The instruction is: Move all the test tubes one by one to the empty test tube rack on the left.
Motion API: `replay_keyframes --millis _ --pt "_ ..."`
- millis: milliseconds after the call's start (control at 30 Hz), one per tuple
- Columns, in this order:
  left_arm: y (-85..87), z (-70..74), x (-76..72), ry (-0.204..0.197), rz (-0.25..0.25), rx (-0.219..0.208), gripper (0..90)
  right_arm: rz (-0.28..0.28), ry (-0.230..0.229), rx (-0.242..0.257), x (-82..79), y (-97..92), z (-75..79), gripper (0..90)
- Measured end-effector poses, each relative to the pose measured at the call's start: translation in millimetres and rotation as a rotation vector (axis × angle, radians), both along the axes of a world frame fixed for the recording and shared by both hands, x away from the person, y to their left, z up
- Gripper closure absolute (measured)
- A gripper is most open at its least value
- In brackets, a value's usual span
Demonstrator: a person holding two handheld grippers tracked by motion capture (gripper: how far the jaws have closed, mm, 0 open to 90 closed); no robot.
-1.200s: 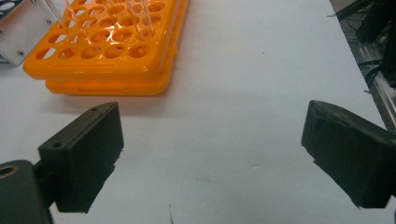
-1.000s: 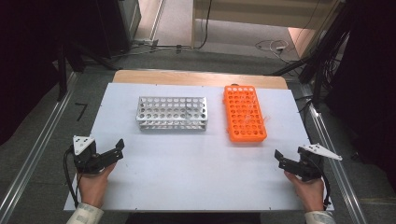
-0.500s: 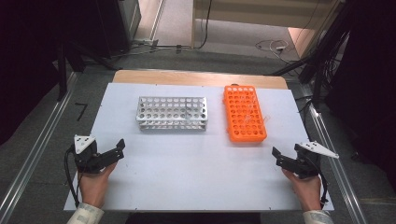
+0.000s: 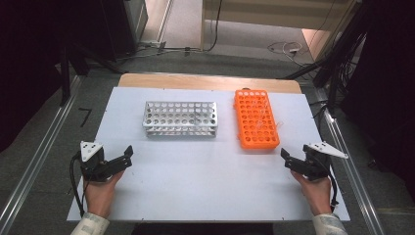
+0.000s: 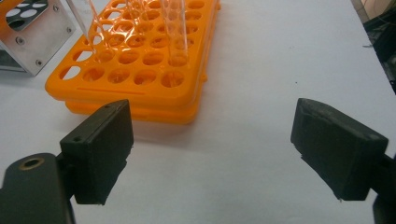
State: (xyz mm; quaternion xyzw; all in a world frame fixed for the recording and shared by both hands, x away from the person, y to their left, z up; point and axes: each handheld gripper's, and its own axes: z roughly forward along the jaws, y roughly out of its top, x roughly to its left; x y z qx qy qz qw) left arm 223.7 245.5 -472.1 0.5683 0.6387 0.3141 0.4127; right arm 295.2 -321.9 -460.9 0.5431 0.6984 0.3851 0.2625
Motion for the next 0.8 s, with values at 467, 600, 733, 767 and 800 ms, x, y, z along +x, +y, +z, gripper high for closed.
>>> replay_keyframes --millis 467,600,733,767,800 --pt "0.7 -0.3 -0.4 -0.004 0.003 0.004 2.3 0.029 -0.010 -0.008 29.9 18.2 -3.5 19.9" --pt "0.7 -0.9 -0.2 0.001 0.003 0.008 2.3 0.026 -0.028 0.007 39.3 20.8 -4.7 25.3" --pt "0.5 -1.1 -0.1 0.002 0.004 0.010 2.3 0.022 -0.037 0.007 44.6 23.3 -6.2 30.1" --pt "0.5 -1.2 0.0 0.001 0.004 0.010 2.3 0.024 -0.044 0.009 47.2 24.5 -6.9 33.1" --pt "0.5 -1.3 0.0 0.003 0.003 0.011 2.3 0.025 -0.047 0.009 48.3 25.1 -7.2 35.4"
